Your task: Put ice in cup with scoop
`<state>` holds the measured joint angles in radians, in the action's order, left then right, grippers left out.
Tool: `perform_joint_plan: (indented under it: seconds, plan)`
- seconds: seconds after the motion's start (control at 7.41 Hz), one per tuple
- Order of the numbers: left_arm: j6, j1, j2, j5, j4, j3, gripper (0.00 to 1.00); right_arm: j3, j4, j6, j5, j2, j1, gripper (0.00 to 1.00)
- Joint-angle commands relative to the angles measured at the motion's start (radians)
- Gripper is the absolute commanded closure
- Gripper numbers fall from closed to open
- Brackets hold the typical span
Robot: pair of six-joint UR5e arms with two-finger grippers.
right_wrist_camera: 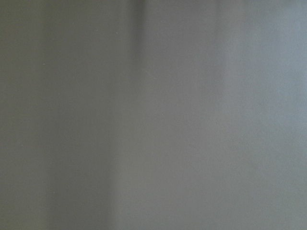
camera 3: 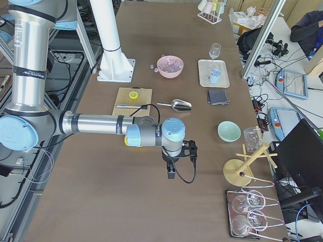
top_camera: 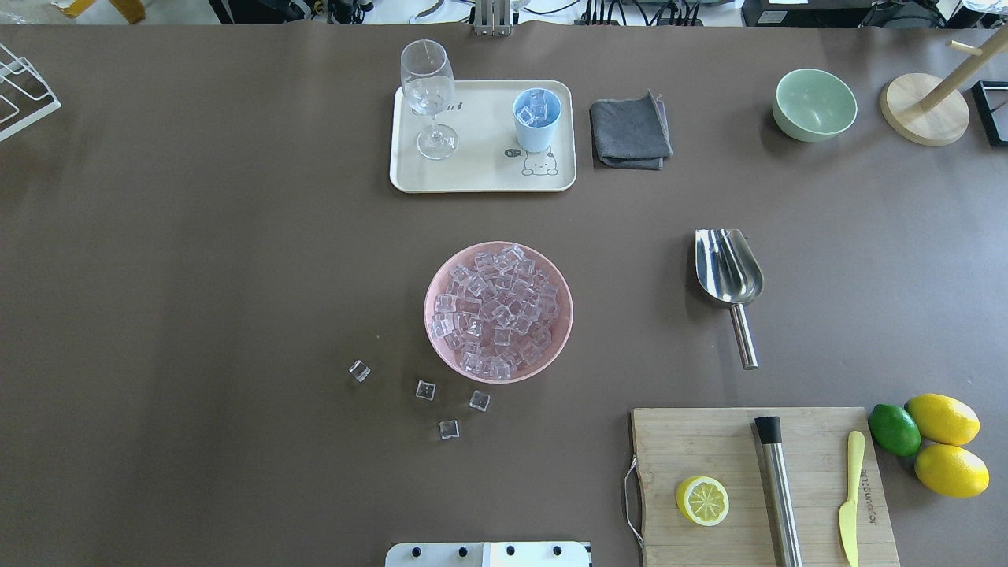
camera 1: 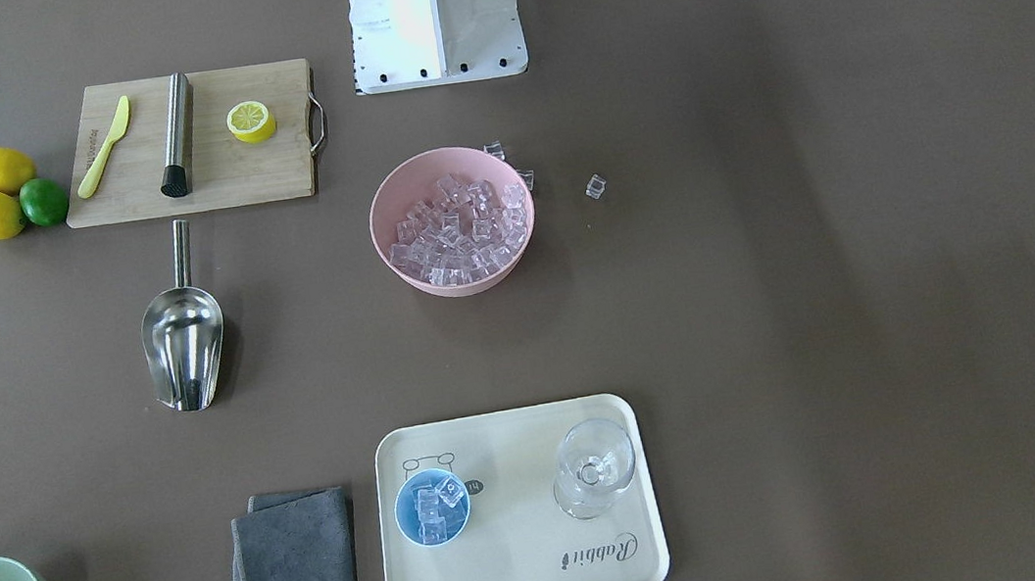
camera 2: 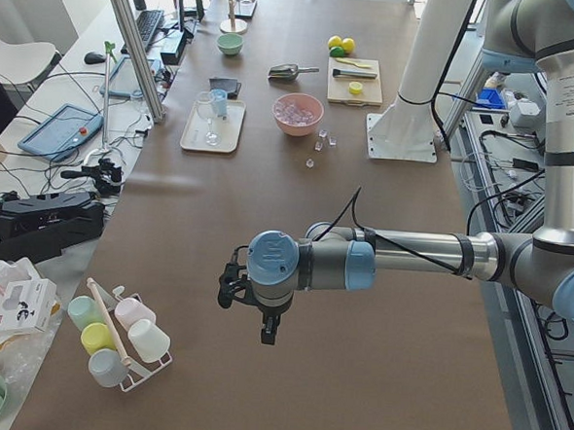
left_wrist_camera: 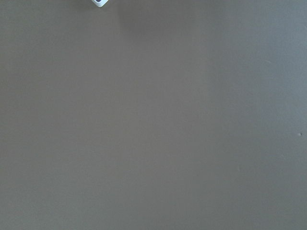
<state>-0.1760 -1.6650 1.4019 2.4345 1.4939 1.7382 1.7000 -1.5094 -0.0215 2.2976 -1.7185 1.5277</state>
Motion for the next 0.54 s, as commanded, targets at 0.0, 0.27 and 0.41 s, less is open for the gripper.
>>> perform_joint_plan:
  seconds: [0.0, 0.27, 0.41]
  plan:
    - [0.001, -0.005, 0.000, -0.003, -0.006, -0.005, 0.01, -0.007, 0.000, -0.001, 0.000, -0.001, 0.000, 0.00]
    - [0.001, 0.002, 0.002, -0.002, -0.007, -0.012, 0.01, -0.011, 0.000, 0.000, 0.000, 0.000, 0.000, 0.00]
    - [0.003, 0.002, 0.002, -0.002, -0.009, -0.038, 0.01, -0.013, 0.000, 0.000, -0.001, 0.000, 0.000, 0.00]
